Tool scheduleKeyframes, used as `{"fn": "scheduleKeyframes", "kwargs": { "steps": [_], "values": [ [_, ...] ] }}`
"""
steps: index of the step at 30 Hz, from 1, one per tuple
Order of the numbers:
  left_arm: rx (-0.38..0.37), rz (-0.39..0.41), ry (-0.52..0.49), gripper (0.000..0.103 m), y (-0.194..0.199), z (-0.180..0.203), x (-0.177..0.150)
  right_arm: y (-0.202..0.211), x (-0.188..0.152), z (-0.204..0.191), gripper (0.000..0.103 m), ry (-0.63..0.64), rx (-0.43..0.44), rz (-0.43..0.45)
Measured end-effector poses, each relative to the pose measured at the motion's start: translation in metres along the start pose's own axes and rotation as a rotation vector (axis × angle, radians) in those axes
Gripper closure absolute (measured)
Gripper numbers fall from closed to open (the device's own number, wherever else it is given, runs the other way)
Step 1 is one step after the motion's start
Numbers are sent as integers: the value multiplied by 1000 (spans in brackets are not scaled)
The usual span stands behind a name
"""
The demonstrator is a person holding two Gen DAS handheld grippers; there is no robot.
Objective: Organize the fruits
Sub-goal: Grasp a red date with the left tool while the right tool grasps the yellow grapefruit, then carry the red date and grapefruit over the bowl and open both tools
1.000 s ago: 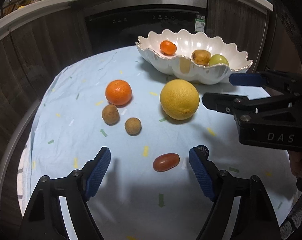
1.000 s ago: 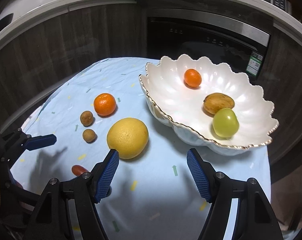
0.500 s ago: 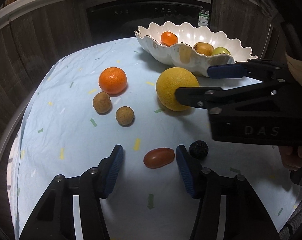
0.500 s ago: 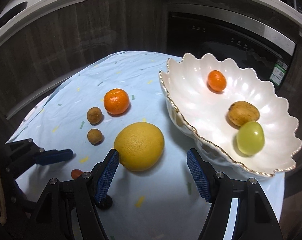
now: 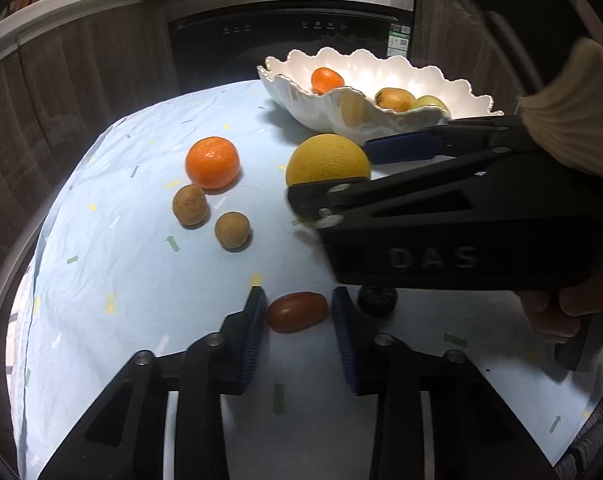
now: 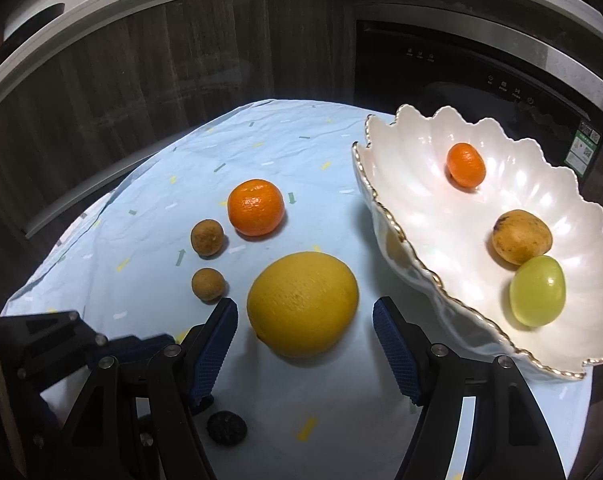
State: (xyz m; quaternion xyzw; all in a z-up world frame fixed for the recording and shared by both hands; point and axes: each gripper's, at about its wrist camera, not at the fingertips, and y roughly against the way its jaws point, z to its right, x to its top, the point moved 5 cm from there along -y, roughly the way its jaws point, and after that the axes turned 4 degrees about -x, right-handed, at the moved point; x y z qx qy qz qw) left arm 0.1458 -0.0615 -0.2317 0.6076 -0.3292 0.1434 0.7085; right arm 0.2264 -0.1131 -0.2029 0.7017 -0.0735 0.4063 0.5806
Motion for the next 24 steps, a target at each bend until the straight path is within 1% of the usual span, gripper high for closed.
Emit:
{"fn": "scheduleKeyframes", "kwargs": {
  "steps": [6, 9, 17, 24],
  "values": [
    [-5, 4, 5, 74, -1, -1, 0, -8, 0, -3, 33, 4, 7, -21],
    [-6, 5, 8, 75, -1, -2, 1, -8, 0, 1, 42, -4, -8, -20],
    [-3, 6, 16, 75, 1, -5, 0, -5, -2, 0, 43, -9, -2, -22],
    [6, 12, 23, 75, 4, -7, 0, 8, -3, -1, 44, -24, -12, -6]
  ]
}}
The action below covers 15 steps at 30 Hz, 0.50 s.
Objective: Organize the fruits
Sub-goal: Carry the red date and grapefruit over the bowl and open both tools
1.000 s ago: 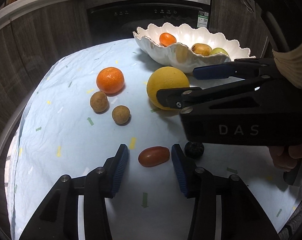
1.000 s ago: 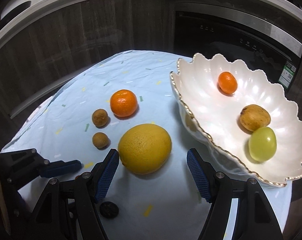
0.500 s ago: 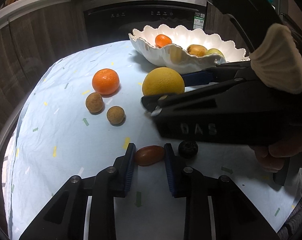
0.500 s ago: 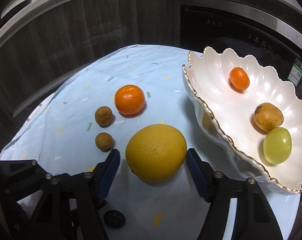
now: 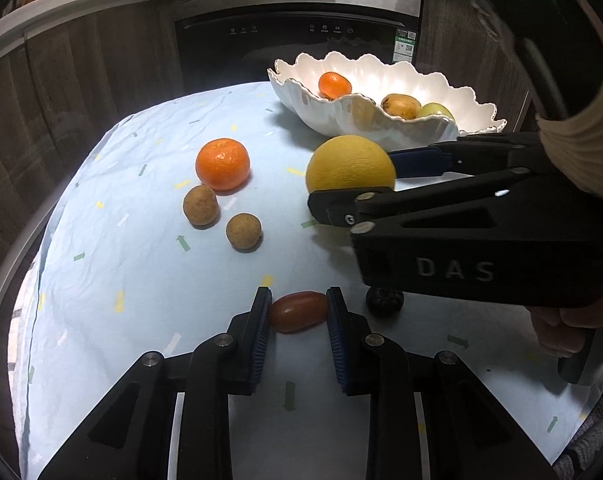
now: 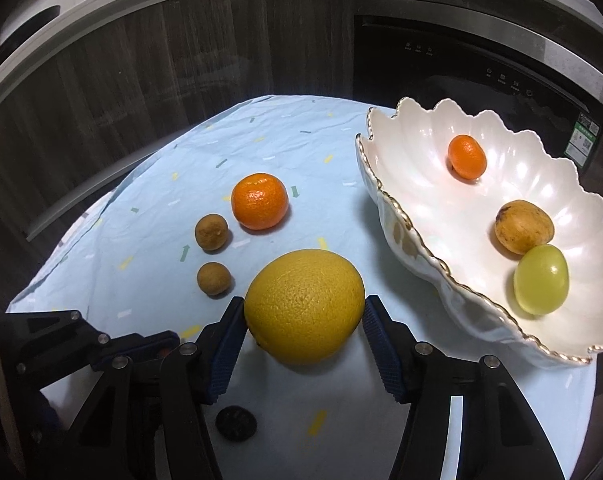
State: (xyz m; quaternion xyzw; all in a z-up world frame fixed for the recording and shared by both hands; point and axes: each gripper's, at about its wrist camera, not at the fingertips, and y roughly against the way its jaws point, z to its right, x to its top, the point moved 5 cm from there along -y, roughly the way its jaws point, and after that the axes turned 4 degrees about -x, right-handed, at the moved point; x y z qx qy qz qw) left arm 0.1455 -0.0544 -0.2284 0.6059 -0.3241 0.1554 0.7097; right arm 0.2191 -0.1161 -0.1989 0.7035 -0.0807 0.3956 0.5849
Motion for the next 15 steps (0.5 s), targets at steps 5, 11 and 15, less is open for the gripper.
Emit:
{"fn": "scheduleKeyframes", "kwargs": {
  "steps": [5, 11, 15],
  "values": [
    [0, 16, -3, 75, 7, 2, 2, 15, 1, 0, 44, -13, -13, 18],
    [0, 43, 0, 75, 21, 2, 5, 35, 1, -2, 44, -24, -30, 41],
    [0, 65, -5, 75, 32, 4, 10, 48, 1, -3, 44, -36, -42, 59]
  ]
}}
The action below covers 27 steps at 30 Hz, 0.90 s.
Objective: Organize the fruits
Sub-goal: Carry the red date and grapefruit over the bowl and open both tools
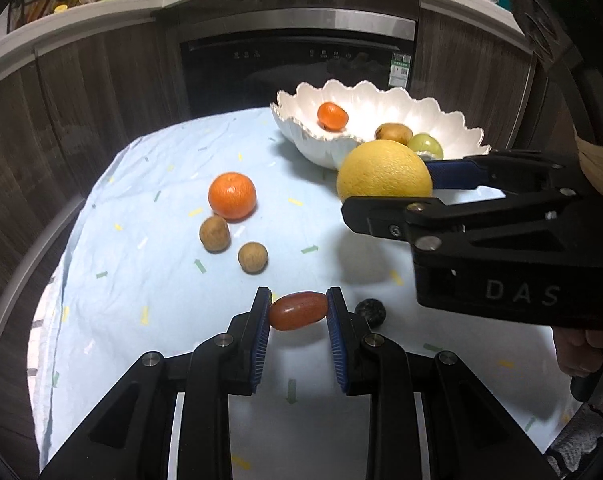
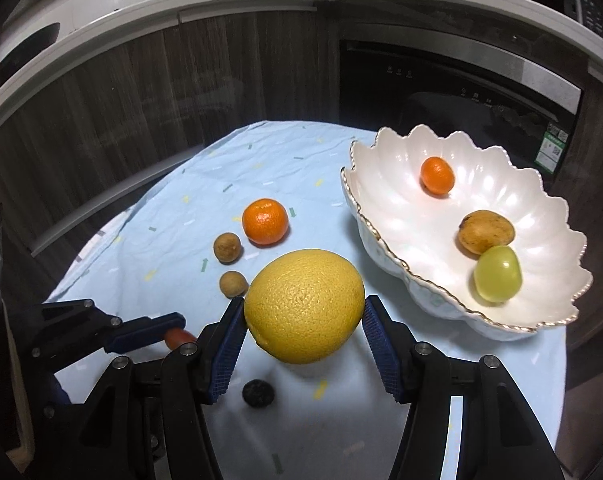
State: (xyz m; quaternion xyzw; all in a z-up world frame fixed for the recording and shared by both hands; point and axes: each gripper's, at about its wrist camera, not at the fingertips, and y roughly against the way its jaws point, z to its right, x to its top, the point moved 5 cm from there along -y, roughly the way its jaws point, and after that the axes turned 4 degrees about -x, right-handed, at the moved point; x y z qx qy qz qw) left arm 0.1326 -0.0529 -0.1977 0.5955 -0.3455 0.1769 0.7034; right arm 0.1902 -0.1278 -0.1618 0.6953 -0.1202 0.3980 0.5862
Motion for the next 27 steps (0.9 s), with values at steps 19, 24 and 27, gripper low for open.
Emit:
{"fn": "scheduleKeyframes", "kwargs": {
  "steps": [19, 24, 27],
  "values": [
    [-10, 65, -21, 75, 30, 9, 29, 54, 2, 10, 44, -74, -61, 78],
    [-16, 83, -35, 75, 32, 14, 41, 62, 4, 21, 44, -98, -79, 95],
    [-23, 91, -40, 75, 31, 17, 51, 66, 7, 29, 44, -119, -91, 106]
  ]
}}
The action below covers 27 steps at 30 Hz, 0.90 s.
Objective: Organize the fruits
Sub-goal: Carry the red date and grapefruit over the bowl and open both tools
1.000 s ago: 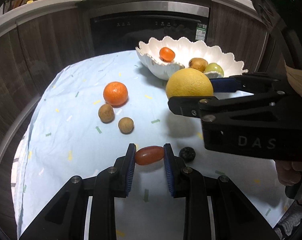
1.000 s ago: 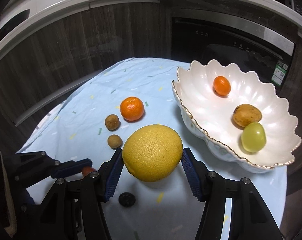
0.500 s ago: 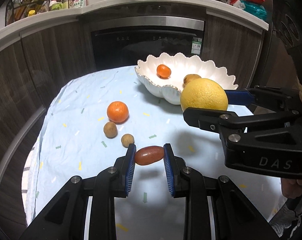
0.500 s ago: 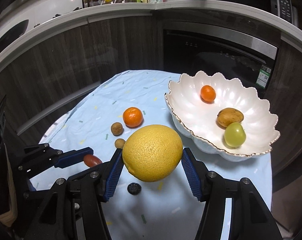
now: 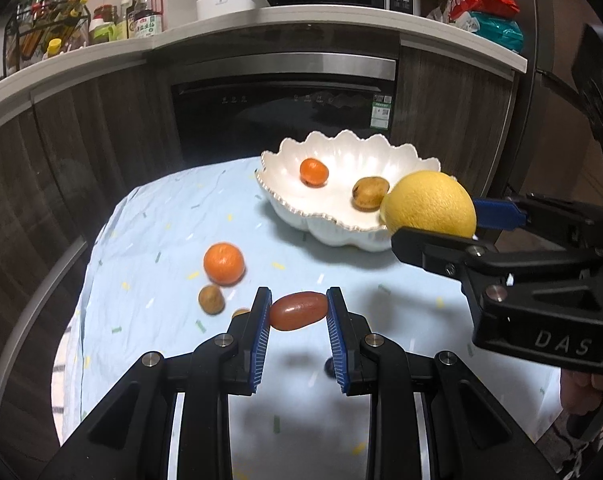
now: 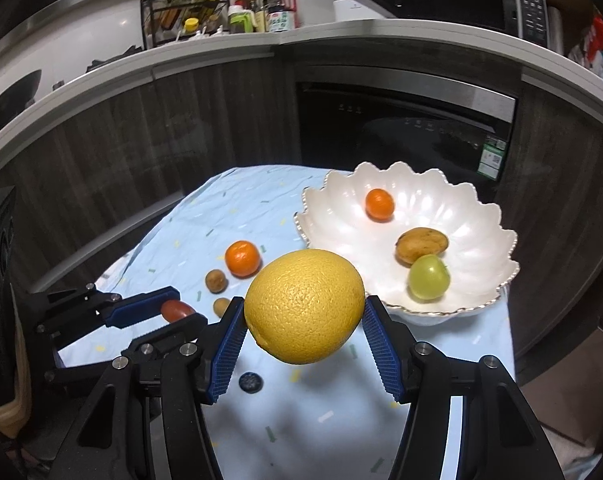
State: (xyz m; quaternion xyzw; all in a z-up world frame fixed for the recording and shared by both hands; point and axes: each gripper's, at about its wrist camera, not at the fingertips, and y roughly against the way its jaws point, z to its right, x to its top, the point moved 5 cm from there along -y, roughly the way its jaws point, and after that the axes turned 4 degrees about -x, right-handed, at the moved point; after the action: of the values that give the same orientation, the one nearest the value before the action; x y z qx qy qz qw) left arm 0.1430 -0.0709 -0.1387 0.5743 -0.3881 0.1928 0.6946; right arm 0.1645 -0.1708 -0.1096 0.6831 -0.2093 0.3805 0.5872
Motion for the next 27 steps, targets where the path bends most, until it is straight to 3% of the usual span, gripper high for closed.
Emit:
{"fn": "scheduleKeyframes", "kwargs": {
  "steps": [27],
  "values": [
    [-31, 13, -40, 75, -64, 15, 89, -16, 37, 96, 44, -119, -180, 38]
  ]
}}
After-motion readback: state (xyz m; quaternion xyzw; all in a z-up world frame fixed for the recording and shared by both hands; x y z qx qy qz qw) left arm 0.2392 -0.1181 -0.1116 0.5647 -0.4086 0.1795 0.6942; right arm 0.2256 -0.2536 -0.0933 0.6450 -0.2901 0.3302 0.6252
